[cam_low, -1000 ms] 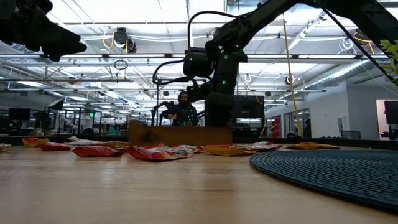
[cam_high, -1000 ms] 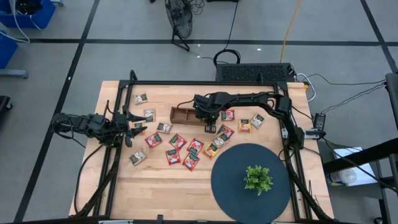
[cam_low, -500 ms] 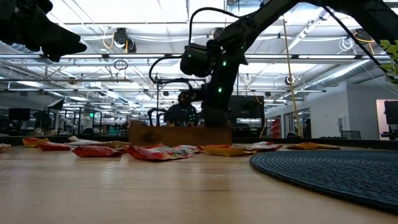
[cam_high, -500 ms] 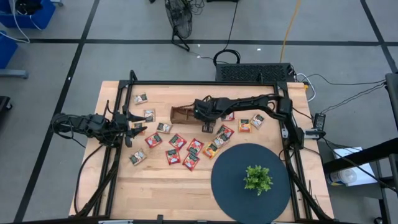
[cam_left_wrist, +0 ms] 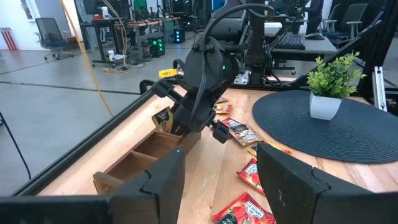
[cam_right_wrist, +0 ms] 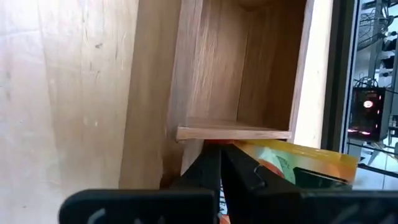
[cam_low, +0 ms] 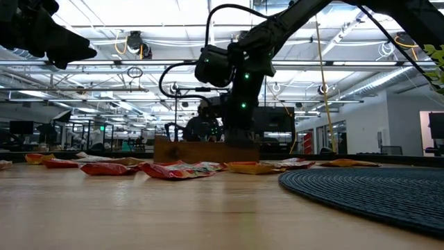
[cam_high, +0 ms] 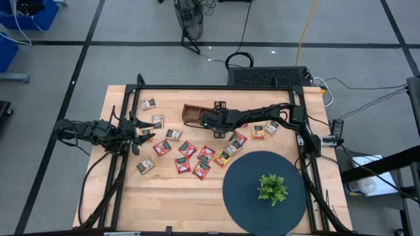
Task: Pick & Place Tea
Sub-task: Put the yellow tea bag into the right section wooden organizer
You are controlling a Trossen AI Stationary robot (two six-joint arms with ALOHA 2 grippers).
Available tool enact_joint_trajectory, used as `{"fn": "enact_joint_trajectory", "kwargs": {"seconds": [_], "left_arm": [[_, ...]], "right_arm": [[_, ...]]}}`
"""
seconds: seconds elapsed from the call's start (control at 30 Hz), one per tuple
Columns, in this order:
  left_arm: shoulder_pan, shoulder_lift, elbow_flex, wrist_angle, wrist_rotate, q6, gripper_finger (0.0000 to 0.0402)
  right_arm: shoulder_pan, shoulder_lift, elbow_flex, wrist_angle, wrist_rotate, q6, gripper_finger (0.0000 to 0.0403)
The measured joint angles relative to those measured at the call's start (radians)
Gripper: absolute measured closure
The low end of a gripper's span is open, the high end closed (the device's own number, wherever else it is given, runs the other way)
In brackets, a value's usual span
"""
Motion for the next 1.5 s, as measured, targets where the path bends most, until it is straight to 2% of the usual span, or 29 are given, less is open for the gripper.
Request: {"fn": "enact_joint_trajectory", "kwargs": {"seconds": [0.17,0.4,0.53,0.7,0.8,0.9,1.0,1.1,1.3,1.4,1.5], "left_arm": [[0.0,0.0,0.0,0.0,0.0,0.0,0.0201],[0.0,0.0,0.0,0.0,0.0,0.0,0.0201],[0.0,0.0,0.0,0.0,0.0,0.0,0.0201],[0.0,0.0,0.0,0.0,0.0,0.0,0.0201],[0.0,0.0,0.0,0.0,0.0,0.0,0.0201],[0.0,0.0,0.0,0.0,0.0,0.0,0.0201],[0.0,0.0,0.0,0.0,0.0,0.0,0.0201],[0.0,0.0,0.0,0.0,0.0,0.0,0.0201],[0.0,0.0,0.0,0.0,0.0,0.0,0.0201],[0.0,0.0,0.0,0.0,0.0,0.0,0.0201],[0.0,0.0,0.0,0.0,0.0,0.0,0.0201]], "right_arm": [[0.0,-0.003,0.0,0.009,0.014,-0.004,0.0403],[0.012,-0.052,0.002,0.025,0.105,-0.037,0.0403],[0.013,-0.111,0.002,-0.012,0.1,0.031,0.0403],[0.015,-0.221,-0.006,-0.162,0.099,0.153,0.0403],[0.024,-0.31,-0.062,-0.251,0.051,0.239,0.0403],[0.033,-0.412,-0.175,-0.281,-0.047,0.291,0.0398],[0.048,-0.521,-0.315,-0.277,-0.138,0.309,0.0367],[0.066,-0.599,-0.444,-0.252,-0.192,0.347,0.031],[0.098,-0.628,-0.599,-0.188,-0.219,0.411,0.0188],[0.098,-0.601,-0.615,-0.187,-0.223,0.434,0.0162],[0.097,-0.599,-0.615,-0.214,-0.223,0.453,0.0158]]}}
